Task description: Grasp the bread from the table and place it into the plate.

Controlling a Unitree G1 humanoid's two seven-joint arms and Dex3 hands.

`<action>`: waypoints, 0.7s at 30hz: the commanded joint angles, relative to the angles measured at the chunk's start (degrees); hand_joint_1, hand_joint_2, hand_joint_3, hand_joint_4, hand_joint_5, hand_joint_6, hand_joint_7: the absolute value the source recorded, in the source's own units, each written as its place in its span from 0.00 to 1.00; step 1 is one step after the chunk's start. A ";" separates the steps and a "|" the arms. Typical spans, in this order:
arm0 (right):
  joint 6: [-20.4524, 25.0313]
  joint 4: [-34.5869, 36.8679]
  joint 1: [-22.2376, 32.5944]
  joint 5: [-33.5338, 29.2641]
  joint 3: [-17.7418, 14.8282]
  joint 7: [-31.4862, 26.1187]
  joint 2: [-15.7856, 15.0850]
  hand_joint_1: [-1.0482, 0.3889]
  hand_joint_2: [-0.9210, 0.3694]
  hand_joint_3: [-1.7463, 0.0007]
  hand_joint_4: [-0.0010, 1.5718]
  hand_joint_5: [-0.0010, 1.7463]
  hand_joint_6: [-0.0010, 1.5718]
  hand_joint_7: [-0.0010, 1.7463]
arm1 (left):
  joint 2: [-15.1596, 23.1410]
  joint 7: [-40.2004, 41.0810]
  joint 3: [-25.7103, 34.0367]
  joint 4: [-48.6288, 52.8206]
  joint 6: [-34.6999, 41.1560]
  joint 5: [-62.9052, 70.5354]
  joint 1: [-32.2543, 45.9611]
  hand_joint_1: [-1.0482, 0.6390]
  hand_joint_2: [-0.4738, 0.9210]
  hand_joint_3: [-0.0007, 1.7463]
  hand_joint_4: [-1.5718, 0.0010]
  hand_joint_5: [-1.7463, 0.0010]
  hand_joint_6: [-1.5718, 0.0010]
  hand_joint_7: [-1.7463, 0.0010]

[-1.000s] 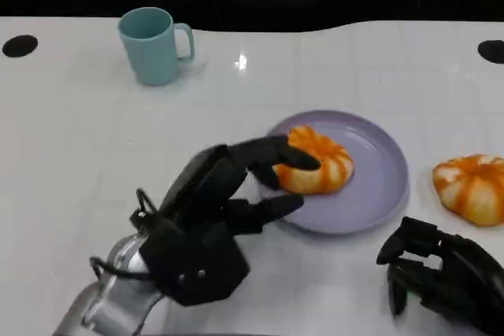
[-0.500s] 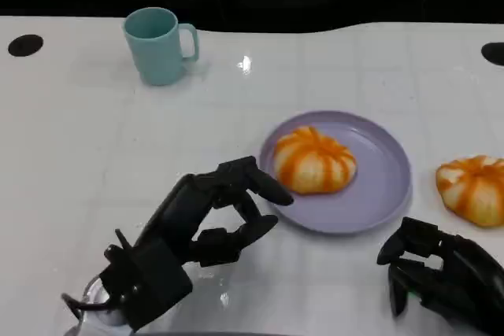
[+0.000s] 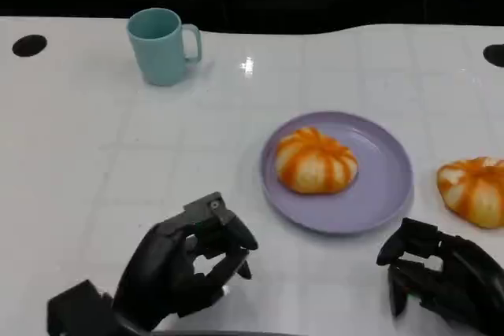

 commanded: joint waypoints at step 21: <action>1.63 -1.68 1.46 -0.96 0.17 -1.20 -1.20 0.37 0.00 0.86 0.42 1.00 0.45 0.76 | -2.03 -10.27 6.19 -5.12 13.41 -11.74 6.71 0.24 1.00 0.19 0.58 0.00 0.62 0.15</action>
